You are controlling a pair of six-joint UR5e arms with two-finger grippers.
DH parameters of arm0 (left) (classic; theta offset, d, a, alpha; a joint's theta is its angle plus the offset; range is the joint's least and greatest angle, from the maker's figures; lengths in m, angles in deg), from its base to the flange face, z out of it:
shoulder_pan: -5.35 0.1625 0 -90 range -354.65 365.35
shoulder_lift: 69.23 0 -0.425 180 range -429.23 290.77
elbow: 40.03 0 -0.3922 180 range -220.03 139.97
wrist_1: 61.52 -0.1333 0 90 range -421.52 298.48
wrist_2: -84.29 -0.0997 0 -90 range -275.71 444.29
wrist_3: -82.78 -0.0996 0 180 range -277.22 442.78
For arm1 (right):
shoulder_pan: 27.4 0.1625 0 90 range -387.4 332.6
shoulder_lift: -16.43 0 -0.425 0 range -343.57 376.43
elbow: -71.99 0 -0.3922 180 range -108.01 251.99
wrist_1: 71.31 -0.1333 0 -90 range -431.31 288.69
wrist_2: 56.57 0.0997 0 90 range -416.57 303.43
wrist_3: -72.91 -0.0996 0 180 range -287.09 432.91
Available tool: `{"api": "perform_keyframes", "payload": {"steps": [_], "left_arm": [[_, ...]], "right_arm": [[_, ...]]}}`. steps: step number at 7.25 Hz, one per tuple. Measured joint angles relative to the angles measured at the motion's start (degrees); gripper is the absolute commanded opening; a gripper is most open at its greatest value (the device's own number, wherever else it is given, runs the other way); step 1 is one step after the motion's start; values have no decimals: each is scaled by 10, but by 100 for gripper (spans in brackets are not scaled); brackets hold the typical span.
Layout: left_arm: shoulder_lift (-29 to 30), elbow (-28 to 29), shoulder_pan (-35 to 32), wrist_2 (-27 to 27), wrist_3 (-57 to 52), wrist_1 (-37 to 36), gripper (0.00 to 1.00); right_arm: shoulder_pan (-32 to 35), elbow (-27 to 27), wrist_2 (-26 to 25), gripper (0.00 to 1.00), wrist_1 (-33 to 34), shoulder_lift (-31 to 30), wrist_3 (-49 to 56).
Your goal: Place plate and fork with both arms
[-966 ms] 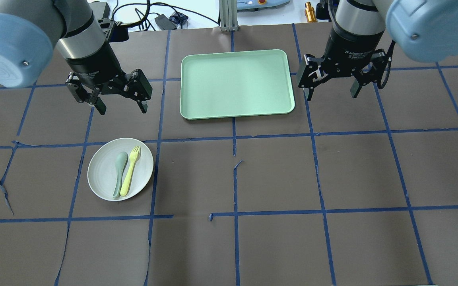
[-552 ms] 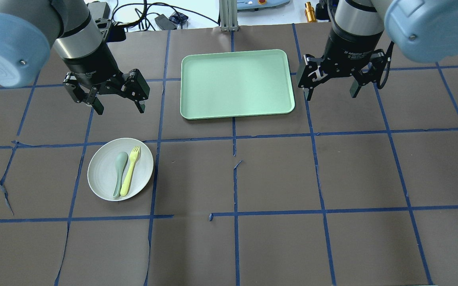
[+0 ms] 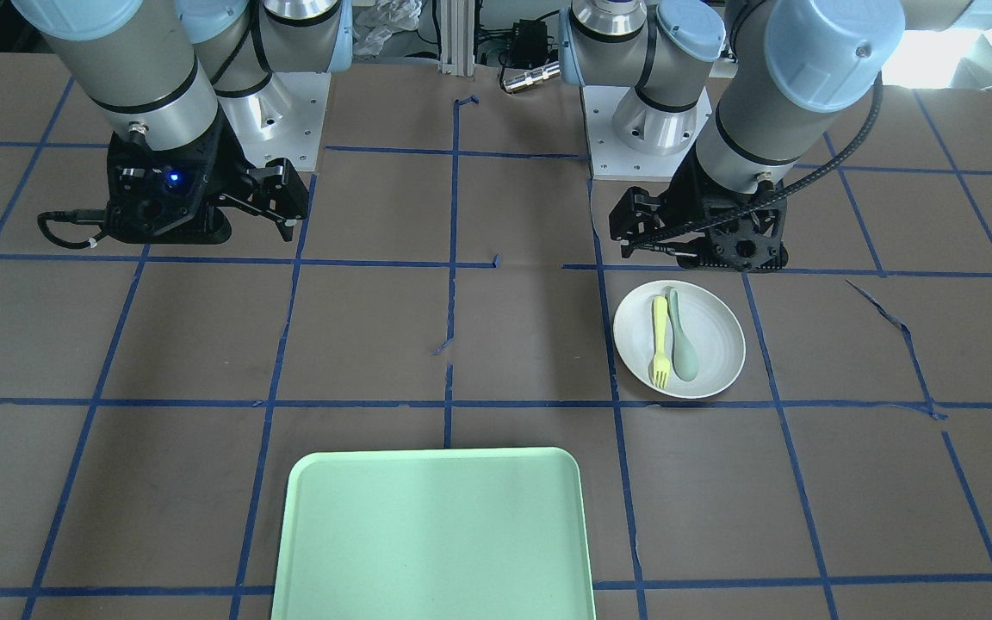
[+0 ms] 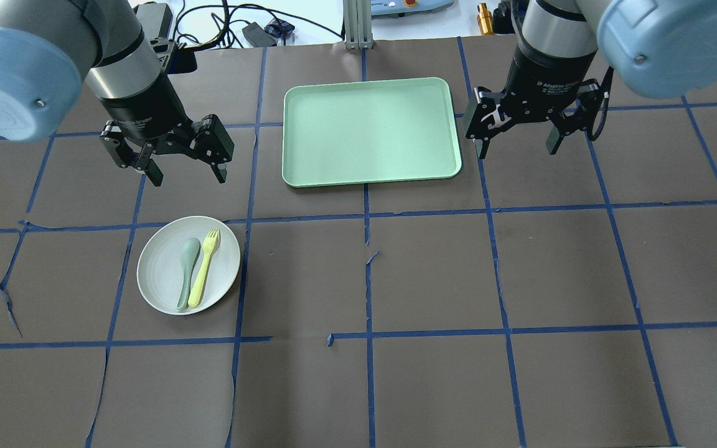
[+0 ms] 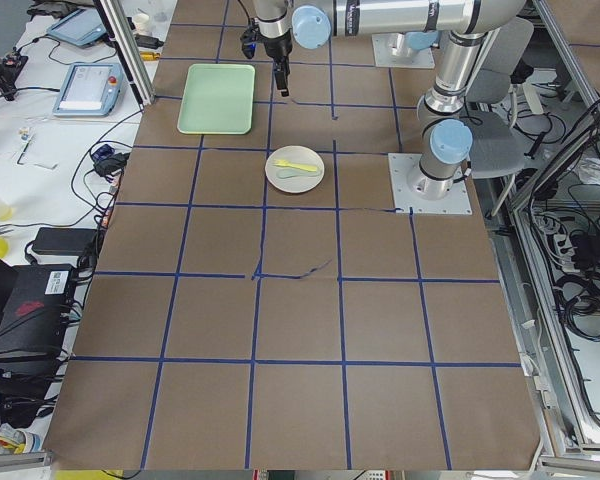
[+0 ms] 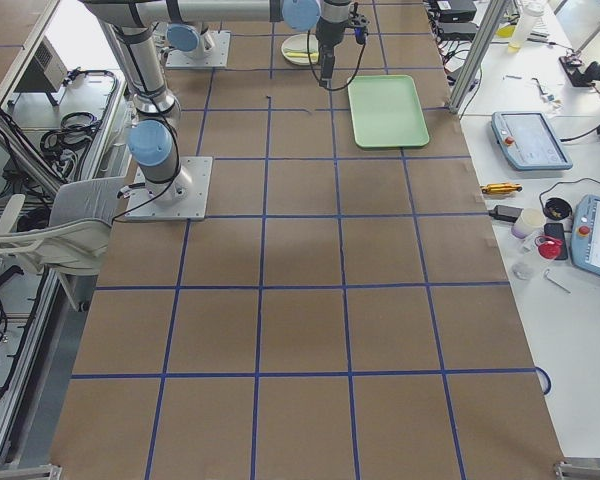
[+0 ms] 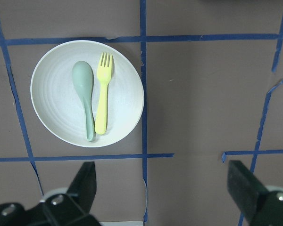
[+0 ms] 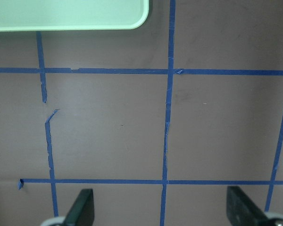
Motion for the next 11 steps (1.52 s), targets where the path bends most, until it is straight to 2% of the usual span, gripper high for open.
{"api": "perform_keyframes", "payload": {"steps": [4,6,7,10,11], "left_arm": [[-2,-4,10,0,-2,0,100],[1,-23,68,2,-39,-8,100],[2,-51,117,3,-97,-27,100],[23,-169,220,6,-227,-191,100],[41,-199,241,7,-258,-239,96]], "right_arm": [[0,2,0,100,11,9,7],[0,9,1,100,21,21,8],[0,13,2,100,32,23,6],[0,27,1,100,54,31,2],[0,31,0,100,54,32,2]]}}
